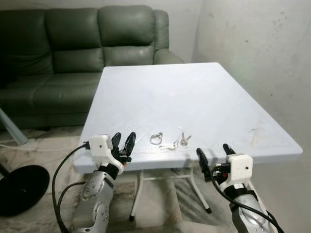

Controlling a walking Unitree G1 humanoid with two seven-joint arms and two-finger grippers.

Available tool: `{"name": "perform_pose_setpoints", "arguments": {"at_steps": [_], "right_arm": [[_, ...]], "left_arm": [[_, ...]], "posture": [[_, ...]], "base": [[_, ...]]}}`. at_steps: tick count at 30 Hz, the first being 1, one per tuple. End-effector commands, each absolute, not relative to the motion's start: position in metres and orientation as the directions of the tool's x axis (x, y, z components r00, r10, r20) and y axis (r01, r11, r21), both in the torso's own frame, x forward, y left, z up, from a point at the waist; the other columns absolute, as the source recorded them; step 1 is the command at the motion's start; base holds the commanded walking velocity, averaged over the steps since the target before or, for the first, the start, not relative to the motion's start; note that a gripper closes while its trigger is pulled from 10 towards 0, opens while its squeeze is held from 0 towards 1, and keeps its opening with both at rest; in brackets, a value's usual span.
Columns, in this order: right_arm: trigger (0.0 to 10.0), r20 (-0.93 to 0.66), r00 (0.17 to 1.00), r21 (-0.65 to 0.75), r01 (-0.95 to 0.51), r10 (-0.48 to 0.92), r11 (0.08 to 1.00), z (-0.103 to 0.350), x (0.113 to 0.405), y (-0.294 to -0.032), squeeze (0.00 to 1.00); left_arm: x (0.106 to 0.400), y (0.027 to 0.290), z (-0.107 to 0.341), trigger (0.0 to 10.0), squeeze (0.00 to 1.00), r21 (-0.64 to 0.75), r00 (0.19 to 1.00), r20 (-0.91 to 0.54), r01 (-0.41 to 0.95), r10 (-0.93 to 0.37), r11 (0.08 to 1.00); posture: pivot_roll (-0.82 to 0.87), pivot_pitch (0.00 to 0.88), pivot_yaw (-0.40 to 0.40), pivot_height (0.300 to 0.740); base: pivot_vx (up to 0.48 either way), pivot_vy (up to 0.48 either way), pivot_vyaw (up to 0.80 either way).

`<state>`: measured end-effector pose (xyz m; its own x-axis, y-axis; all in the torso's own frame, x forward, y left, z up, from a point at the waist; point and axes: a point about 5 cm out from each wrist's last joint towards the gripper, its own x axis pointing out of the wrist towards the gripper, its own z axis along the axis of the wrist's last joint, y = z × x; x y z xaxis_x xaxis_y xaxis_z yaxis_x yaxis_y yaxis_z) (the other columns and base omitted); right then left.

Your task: Hang keys on a hook

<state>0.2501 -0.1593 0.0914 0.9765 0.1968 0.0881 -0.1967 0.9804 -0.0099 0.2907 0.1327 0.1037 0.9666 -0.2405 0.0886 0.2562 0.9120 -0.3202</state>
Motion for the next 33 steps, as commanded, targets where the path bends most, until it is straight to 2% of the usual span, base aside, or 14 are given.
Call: {"name": "perform_pose_setpoints", "arguments": {"at_steps": [1,11,33], "right_arm": [[10.0,0.097,0.972,-0.012,-0.216,0.216,0.976,0.094,0.252,-0.154,0.00],[10.0,0.044,0.972,-0.052,-0.228,0.230,0.972,0.091,0.260,-0.165,0.00],[10.0,0.018,0.936,-0.151,-0.344,0.351,0.927,0.102,0.284,-0.169,0.00]], "left_arm": [[0.290,0.138,0.105,10.0,0.00,-0.308,0.972,0.086,0.236,-0.220,0.922],[0.289,0.135,0.106,10.0,0.00,-0.306,0.967,0.098,0.255,-0.236,0.917],[0.266,0.107,0.100,10.0,0.00,-0.277,0.913,0.082,0.406,-0.400,0.871]], "posture": [[0.02,0.000,0.007,0.740],[0.03,0.000,0.002,0.740],[0.05,0.015,-0.013,0.740]], "base": [[0.000,0.000,0.00],[0.000,0.000,0.00],[0.000,0.000,0.00]]}}
